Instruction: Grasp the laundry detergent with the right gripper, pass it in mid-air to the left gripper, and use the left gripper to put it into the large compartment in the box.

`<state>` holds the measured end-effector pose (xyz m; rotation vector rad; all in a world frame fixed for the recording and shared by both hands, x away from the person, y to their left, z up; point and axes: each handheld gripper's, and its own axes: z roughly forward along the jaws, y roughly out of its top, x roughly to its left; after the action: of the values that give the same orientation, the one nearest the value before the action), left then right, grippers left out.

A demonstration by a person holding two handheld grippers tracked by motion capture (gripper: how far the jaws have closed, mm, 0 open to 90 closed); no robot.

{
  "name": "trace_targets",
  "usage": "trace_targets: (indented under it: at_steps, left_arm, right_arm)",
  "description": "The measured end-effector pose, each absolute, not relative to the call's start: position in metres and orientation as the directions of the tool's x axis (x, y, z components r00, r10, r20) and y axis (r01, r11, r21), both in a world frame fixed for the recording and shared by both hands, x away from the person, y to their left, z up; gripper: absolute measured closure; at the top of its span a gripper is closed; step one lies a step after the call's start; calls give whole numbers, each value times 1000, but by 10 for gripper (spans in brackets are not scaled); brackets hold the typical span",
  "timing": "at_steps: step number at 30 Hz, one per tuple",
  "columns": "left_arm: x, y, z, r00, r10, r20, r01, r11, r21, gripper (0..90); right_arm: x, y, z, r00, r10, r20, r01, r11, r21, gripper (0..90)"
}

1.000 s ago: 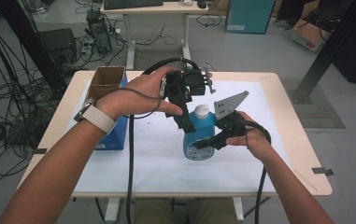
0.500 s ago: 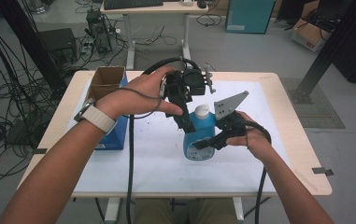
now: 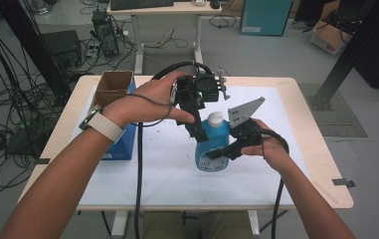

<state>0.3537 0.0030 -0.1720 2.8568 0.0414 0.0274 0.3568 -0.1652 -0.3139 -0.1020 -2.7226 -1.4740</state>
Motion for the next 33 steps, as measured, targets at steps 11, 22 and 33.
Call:
trace_targets:
  at_steps: [11, 22, 33]
  left_arm:
    - [354, 3, -172, 999, 31, 12, 26, -960, 278, 50]
    - [354, 3, -172, 999, 31, 13, 27, -960, 278, 50]
    - [354, 4, -173, 999, 36, 14, 31, -959, 282, 50]
  right_arm:
    - [357, -165, -314, -997, 38, 73, 82, 547, 833, 428]
    - [357, -166, -314, -996, 37, 77, 84, 546, 834, 428]
    - [357, -166, -315, -996, 39, 79, 87, 549, 831, 428]
